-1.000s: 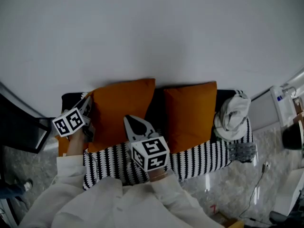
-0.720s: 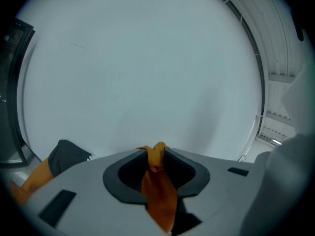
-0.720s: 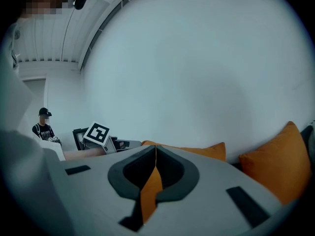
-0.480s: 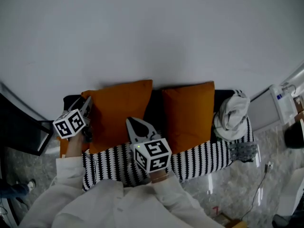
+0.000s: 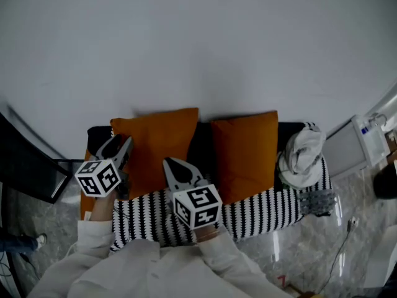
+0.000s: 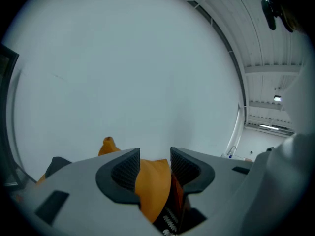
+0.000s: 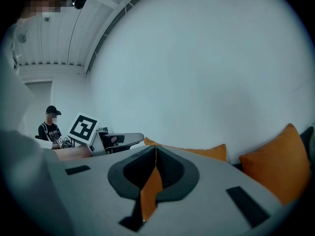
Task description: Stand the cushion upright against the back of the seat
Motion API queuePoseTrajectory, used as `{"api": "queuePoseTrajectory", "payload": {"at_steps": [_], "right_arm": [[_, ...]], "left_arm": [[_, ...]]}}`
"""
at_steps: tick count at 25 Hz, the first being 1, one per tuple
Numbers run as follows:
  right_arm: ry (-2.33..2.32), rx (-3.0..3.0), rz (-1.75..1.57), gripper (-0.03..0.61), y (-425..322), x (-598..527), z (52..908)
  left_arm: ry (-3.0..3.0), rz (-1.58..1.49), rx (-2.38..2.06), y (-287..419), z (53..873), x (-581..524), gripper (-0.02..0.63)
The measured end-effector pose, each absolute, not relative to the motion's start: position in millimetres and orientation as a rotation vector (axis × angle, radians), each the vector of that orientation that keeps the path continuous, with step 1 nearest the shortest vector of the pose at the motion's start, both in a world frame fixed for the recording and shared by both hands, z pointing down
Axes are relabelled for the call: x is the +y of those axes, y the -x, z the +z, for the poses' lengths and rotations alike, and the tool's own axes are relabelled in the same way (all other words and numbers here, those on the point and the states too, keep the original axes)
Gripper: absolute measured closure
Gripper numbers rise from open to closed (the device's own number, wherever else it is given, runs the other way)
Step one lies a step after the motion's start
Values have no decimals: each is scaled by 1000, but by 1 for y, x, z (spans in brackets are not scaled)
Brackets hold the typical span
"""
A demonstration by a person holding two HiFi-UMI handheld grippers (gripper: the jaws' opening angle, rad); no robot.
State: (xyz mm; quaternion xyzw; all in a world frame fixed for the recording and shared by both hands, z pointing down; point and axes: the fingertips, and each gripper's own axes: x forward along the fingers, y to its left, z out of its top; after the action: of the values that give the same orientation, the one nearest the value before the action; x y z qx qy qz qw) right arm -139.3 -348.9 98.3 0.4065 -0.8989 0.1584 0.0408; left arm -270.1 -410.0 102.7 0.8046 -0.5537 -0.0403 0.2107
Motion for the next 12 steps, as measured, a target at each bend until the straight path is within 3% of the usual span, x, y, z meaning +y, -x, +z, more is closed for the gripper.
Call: {"api": "queuePoseTrajectory", "payload": {"at_steps": [12], "right_arm": [[-1243,-2758,446,565,105,-327,92]], "left_arm": [[-2413,30,-1303,152,116,-331,439]]}}
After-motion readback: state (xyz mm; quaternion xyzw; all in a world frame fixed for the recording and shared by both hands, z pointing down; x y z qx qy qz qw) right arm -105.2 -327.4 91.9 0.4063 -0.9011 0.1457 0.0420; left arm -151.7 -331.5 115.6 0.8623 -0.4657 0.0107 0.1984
